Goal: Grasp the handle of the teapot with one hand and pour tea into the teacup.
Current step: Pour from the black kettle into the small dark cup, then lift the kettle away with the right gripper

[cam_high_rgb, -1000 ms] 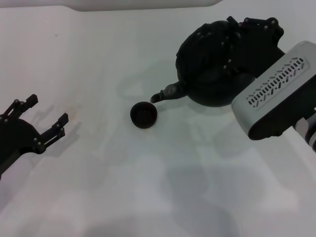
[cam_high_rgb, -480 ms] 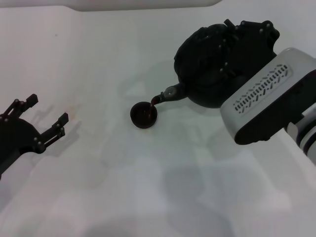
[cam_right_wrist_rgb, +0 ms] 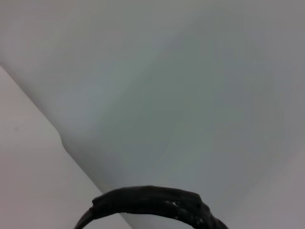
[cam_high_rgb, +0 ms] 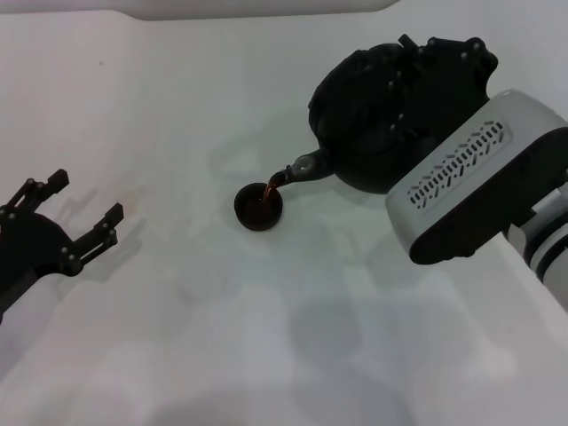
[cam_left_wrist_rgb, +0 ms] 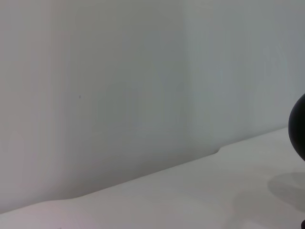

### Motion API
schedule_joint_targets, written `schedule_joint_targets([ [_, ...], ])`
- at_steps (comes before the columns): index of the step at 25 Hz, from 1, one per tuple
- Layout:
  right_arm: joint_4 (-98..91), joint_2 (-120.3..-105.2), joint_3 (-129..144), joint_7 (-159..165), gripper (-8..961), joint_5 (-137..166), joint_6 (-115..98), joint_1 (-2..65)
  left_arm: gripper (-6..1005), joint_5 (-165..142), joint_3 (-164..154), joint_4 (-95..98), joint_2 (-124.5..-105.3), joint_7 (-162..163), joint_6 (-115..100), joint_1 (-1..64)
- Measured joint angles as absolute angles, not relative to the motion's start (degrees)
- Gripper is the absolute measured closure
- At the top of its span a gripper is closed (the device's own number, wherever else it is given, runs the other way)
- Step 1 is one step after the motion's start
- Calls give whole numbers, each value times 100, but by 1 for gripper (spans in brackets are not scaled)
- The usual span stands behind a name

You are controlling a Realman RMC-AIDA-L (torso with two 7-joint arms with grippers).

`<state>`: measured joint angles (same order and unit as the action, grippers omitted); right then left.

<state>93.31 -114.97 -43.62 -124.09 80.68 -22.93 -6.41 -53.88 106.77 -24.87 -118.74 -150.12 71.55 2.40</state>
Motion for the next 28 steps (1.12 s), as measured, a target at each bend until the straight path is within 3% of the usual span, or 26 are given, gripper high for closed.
schedule_joint_targets([
  [28, 9222, -11499, -4138, -12489, 845, 8068, -2682, -477, 143, -5397, 10678, -2488, -11874, -15012, 7150, 228],
])
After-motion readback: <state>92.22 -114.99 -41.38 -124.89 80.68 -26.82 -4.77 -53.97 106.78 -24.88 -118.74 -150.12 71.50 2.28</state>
